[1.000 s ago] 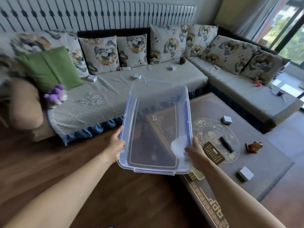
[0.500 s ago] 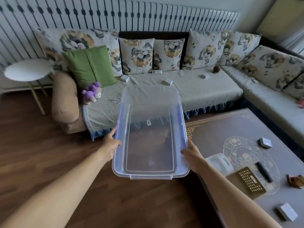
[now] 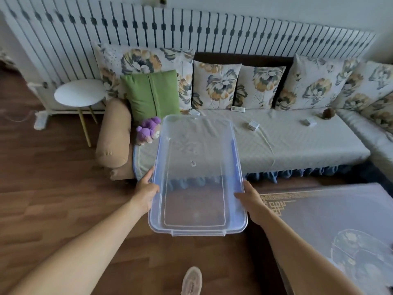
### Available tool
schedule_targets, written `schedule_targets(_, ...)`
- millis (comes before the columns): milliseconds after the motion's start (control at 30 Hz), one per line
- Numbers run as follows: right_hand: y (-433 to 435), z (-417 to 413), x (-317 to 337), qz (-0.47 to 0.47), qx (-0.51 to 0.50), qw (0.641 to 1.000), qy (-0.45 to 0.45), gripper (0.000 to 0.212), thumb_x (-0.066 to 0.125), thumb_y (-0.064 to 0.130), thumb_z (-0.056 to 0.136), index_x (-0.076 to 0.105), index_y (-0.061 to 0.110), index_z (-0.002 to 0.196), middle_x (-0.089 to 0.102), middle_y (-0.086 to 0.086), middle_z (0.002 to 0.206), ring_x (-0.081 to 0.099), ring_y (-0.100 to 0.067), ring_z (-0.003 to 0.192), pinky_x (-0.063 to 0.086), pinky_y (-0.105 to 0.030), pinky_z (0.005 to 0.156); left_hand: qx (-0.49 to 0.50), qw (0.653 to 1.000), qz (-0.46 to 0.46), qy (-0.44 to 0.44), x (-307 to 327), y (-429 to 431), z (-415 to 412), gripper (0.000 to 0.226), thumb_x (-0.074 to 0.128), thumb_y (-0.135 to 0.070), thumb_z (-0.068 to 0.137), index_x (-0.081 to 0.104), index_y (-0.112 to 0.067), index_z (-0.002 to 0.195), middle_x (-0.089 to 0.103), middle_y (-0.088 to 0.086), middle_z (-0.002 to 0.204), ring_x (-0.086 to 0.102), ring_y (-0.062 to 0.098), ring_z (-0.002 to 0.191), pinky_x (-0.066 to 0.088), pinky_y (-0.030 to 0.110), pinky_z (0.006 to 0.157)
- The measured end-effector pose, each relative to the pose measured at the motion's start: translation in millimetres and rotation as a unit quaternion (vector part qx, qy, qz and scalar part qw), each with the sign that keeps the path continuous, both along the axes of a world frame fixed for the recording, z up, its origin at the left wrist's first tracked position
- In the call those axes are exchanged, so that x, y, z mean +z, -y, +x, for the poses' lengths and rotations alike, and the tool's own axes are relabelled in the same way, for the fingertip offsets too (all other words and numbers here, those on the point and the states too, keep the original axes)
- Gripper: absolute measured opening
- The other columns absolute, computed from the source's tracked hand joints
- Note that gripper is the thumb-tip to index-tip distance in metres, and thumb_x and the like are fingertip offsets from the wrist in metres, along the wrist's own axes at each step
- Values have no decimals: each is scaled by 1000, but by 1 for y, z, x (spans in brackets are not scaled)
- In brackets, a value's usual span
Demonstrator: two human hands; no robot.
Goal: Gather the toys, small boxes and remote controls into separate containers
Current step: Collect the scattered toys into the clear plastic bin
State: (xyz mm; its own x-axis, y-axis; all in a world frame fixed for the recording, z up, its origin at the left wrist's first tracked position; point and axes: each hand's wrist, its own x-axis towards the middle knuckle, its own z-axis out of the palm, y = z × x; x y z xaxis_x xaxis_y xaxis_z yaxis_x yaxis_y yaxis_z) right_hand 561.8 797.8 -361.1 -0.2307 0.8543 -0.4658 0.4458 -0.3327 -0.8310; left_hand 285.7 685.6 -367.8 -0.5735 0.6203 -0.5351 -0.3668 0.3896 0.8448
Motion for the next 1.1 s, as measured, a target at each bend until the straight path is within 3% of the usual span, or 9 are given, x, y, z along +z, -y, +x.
schedule_targets(133, -51, -27, 0, -3, 10, 1000, 26, 45, 48, -5, 89, 49, 23, 124, 61, -5, 103, 58, -16, 77, 48, -26, 64, 13, 1000, -16, 7, -10, -34, -22, 83, 38, 22, 82, 42, -37, 141, 35, 1, 151, 39, 27, 134, 37, 46, 106)
schedule_targets(267, -104, -58, -12, -3, 44, 998, 51, 56, 49, -5, 87, 46, 16, 138, 63, -15, 112, 63, -28, 86, 54, -38, 75, 39, 999, -21, 11, -18, -62, -47, 85, 39, 24, 79, 44, -36, 139, 38, 6, 149, 40, 28, 134, 40, 46, 105)
schedule_targets(433, -135, -103, -18, 6, 81, 992, 98, 58, 48, -3, 92, 36, 15, 145, 56, -9, 107, 55, -19, 74, 43, -23, 55, 69, 997, -18, 6, -20, -78, -76, 82, 38, 24, 80, 43, -31, 141, 38, 3, 150, 47, 29, 127, 43, 32, 84)
schedule_targets(567, -159, -148, -27, 5, 84, 990, 112, 64, 51, 0, 93, 27, 17, 150, 51, -10, 108, 53, -19, 72, 42, -17, 46, 70, 997, -10, 7, -16, -97, -113, 81, 37, 25, 81, 40, -24, 144, 33, -4, 152, 52, 10, 107, 43, 27, 77)
schedule_targets(667, -176, -182, -29, 4, 78, 989, 125, 68, 54, 3, 92, 23, 19, 151, 52, -13, 114, 52, -16, 66, 44, -14, 38, 48, 999, 5, 10, -14, -114, -144, 79, 37, 26, 82, 38, -20, 146, 36, -2, 150, 43, 8, 109, 42, 26, 82)
schedule_targets(767, -192, -209, -30, 10, 63, 987, 145, 68, 45, -4, 91, 25, 22, 150, 54, -13, 106, 50, -16, 60, 46, -18, 39, 33, 999, 1, 16, -15, -132, -174, 78, 36, 24, 83, 37, -22, 146, 36, -3, 149, 44, 11, 112, 43, 27, 85)
schedule_targets(900, -211, -246, -41, -12, 34, 990, 136, 73, 39, -7, 90, 23, 31, 150, 49, -3, 90, 46, -15, 55, 40, -23, 41, 17, 998, -13, 53, -26, -152, -216, 80, 39, 21, 84, 39, -33, 143, 47, -2, 141, 55, 22, 114, 50, 25, 73)
schedule_targets(1000, -217, -265, -50, -24, 29, 990, 139, 74, 38, -8, 90, 21, 31, 151, 49, -10, 107, 48, -16, 59, 40, -26, 46, 8, 997, -22, 70, -38, -165, -239, 80, 39, 20, 84, 40, -35, 142, 49, -2, 138, 56, 23, 112, 52, 29, 74)
schedule_targets(1100, -225, -276, -63, -40, 7, 990, 135, 74, 38, -8, 90, 22, 32, 151, 48, -12, 112, 50, -18, 63, 41, -29, 50, -8, 997, -33, 64, -53, -179, -254, 79, 39, 19, 85, 38, -33, 144, 46, -4, 139, 53, 22, 117, 51, 34, 91)
